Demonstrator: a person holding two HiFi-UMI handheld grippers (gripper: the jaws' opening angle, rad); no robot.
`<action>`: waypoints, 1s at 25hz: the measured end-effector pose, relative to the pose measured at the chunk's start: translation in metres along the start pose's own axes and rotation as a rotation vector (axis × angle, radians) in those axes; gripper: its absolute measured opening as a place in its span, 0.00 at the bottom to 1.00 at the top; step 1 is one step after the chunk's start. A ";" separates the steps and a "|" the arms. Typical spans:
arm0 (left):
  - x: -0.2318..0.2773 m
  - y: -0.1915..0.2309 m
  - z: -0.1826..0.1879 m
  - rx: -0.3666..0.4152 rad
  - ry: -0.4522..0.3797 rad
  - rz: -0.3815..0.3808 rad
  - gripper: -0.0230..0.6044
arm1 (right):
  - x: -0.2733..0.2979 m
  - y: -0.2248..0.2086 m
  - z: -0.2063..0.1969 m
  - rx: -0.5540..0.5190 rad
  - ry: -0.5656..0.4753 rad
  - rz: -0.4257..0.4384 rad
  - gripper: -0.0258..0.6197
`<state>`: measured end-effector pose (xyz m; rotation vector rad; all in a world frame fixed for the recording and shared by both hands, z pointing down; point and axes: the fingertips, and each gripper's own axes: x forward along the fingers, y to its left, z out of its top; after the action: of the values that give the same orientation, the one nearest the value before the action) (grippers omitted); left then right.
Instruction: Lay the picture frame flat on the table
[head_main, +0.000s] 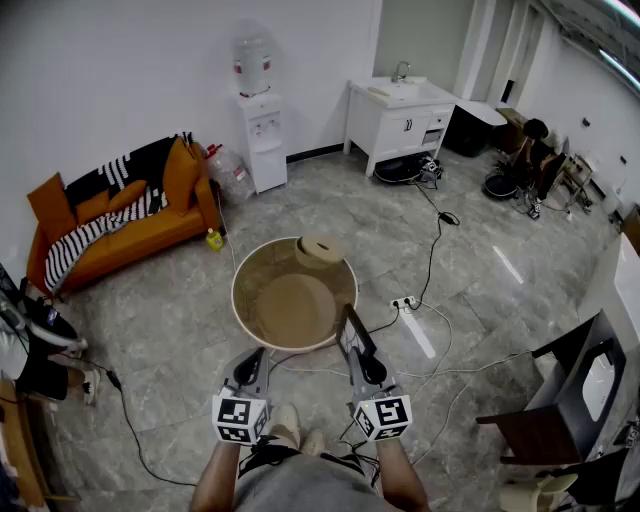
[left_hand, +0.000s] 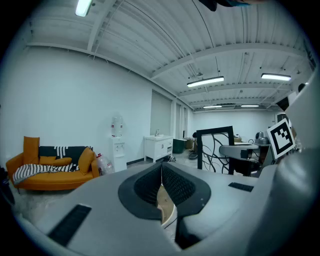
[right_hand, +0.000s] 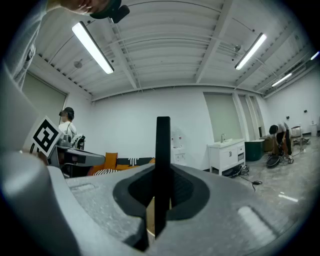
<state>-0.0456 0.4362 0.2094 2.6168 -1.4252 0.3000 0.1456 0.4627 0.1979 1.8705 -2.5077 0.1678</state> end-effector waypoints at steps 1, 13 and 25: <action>0.003 0.000 0.000 0.002 0.001 -0.001 0.07 | 0.002 -0.002 0.000 0.007 -0.006 0.007 0.08; 0.064 0.033 0.010 -0.007 0.012 -0.055 0.07 | 0.056 -0.017 0.006 0.028 0.004 -0.025 0.08; 0.116 0.093 0.027 -0.001 -0.016 -0.121 0.07 | 0.125 -0.006 0.012 0.035 0.010 -0.070 0.08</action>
<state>-0.0593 0.2856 0.2144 2.6963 -1.2649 0.2645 0.1158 0.3405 0.1952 1.9623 -2.4444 0.2212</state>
